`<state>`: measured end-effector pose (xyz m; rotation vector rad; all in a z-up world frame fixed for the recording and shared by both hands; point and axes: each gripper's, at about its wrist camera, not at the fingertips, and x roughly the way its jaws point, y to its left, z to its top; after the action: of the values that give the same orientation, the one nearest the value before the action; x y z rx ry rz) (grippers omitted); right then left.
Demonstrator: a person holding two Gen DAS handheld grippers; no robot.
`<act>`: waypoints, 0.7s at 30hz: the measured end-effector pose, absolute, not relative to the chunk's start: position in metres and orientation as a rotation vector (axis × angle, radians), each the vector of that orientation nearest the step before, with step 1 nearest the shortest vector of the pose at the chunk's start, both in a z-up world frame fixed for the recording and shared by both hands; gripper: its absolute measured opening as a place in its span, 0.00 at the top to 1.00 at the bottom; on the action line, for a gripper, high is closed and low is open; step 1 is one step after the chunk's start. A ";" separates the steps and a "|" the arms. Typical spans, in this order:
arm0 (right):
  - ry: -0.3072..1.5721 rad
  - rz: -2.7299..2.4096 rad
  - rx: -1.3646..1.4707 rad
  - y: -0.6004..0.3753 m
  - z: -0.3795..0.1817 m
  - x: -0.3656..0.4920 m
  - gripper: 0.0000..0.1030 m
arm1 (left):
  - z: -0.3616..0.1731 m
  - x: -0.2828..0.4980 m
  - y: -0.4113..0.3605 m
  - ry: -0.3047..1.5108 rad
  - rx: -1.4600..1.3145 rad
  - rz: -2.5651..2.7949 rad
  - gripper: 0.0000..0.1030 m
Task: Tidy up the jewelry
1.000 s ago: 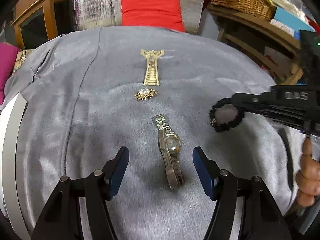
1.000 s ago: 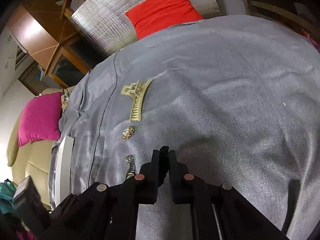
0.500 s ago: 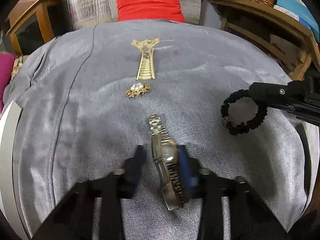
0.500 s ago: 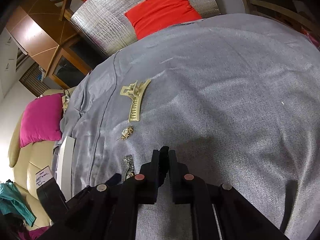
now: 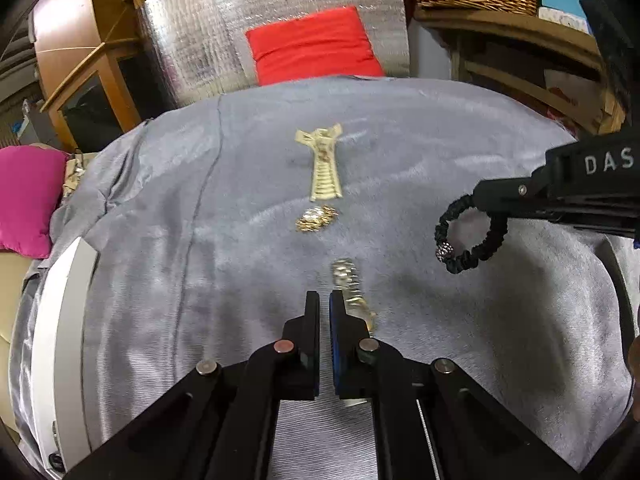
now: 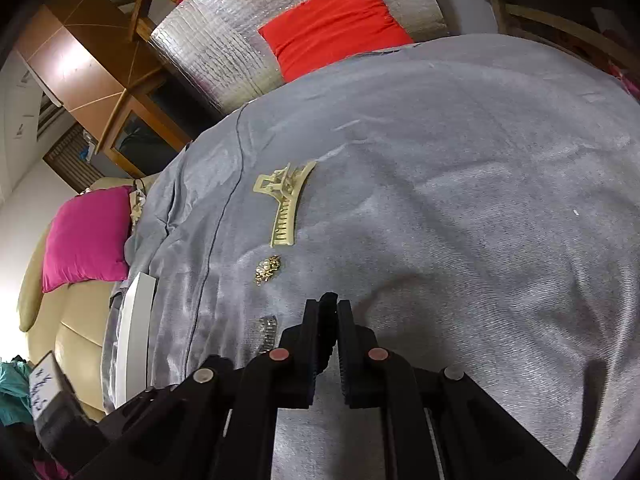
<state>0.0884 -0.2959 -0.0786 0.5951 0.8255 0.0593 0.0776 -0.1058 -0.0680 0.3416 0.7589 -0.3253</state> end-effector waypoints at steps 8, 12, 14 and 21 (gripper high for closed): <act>0.832 0.070 0.581 -0.283 -0.080 0.094 0.91 | -0.057 0.078 -0.091 0.720 0.338 -0.297 0.95; 0.835 0.075 0.575 -0.278 -0.081 0.096 0.91 | -0.053 0.075 -0.083 0.702 0.345 -0.277 0.95; 0.838 0.078 0.577 -0.276 -0.081 0.097 0.91 | -0.051 0.075 -0.078 0.703 0.338 -0.268 0.95; 0.841 0.087 0.569 -0.267 -0.082 0.101 0.91 | -0.045 0.079 -0.055 0.696 0.305 -0.223 0.95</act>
<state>0.1007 -0.2668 -0.0817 0.5689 0.8412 0.0866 0.0786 -0.0546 -0.0450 0.3050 0.6962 -0.2232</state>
